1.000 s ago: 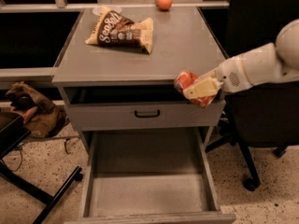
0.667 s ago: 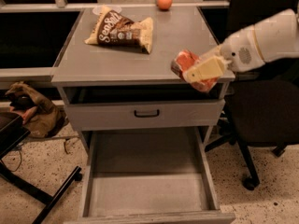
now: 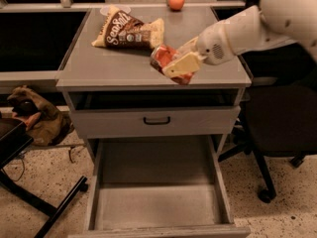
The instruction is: Pick coke can from middle drawer and place on counter
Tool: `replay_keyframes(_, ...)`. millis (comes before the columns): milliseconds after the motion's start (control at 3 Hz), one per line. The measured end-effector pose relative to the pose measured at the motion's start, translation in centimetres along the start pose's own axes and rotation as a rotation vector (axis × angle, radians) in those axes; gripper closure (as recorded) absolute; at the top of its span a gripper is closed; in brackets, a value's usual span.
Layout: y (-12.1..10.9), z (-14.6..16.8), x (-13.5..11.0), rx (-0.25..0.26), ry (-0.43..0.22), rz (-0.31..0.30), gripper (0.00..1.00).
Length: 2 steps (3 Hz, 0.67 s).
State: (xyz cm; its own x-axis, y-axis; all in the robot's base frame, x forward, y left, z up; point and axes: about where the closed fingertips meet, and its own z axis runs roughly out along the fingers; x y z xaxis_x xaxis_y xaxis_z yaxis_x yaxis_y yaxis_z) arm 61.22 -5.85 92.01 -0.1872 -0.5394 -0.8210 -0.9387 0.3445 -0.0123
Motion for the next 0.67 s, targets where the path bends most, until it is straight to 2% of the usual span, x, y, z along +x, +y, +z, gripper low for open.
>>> replay_keyframes(333, -3.3, 8.9, 0.5, 0.021, -0.008, -0.061, 1.00)
replay_keyframes(667, -4.3, 10.7, 0.2, 0.045, -0.001, -0.073, 1.00)
